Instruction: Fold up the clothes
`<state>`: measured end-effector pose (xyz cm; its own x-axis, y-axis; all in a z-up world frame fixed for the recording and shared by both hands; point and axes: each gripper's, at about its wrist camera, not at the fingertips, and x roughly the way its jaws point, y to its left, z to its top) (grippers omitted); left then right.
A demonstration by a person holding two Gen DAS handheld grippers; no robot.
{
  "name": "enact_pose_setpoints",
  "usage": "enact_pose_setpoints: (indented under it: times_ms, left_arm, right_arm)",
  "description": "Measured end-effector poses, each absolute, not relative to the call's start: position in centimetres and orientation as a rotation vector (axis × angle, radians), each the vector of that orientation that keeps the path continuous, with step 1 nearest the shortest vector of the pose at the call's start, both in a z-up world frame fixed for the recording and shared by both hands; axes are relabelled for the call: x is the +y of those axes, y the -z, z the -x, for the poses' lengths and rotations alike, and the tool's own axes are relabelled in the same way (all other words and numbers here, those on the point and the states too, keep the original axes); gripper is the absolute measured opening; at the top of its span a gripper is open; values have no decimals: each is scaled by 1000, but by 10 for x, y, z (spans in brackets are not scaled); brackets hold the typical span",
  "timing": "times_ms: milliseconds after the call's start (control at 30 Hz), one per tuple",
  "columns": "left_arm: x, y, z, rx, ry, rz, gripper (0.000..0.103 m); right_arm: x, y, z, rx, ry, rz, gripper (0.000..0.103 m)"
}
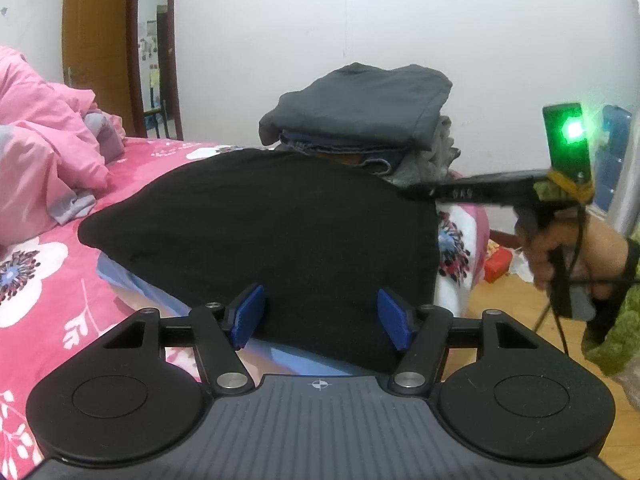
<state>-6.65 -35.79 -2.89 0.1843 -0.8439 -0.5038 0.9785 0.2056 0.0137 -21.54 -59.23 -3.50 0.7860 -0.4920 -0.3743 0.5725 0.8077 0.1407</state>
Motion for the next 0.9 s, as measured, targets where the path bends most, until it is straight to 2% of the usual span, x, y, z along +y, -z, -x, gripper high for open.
enact_pose_setpoints:
  times_ms: [233,467,567,667,800,900]
  left_arm:
    - [-356,33,65,415,1351,-362,66]
    - [-352,35,63,409,1365,-348,67]
    - [-350,36,61,406,1376,-334,67]
    - [-349,36,58,415,1388,-322,67]
    - [-348,37,56,411,1401,-319,67]
    - [-347,39,54,409,1410,-309,67]
  right_arm:
    - [-579,-5,176,304,387,-173,10]
    - [-631,-17,52,563,238,-300,10]
    - [-659,-1,4,684,253,-387,5]
    - [-671,7,-18,722,347,-369,5]
    - [-670,-5,-19,674,410,-330,6]
    - [-666,-27,-1,594,383,-335,10]
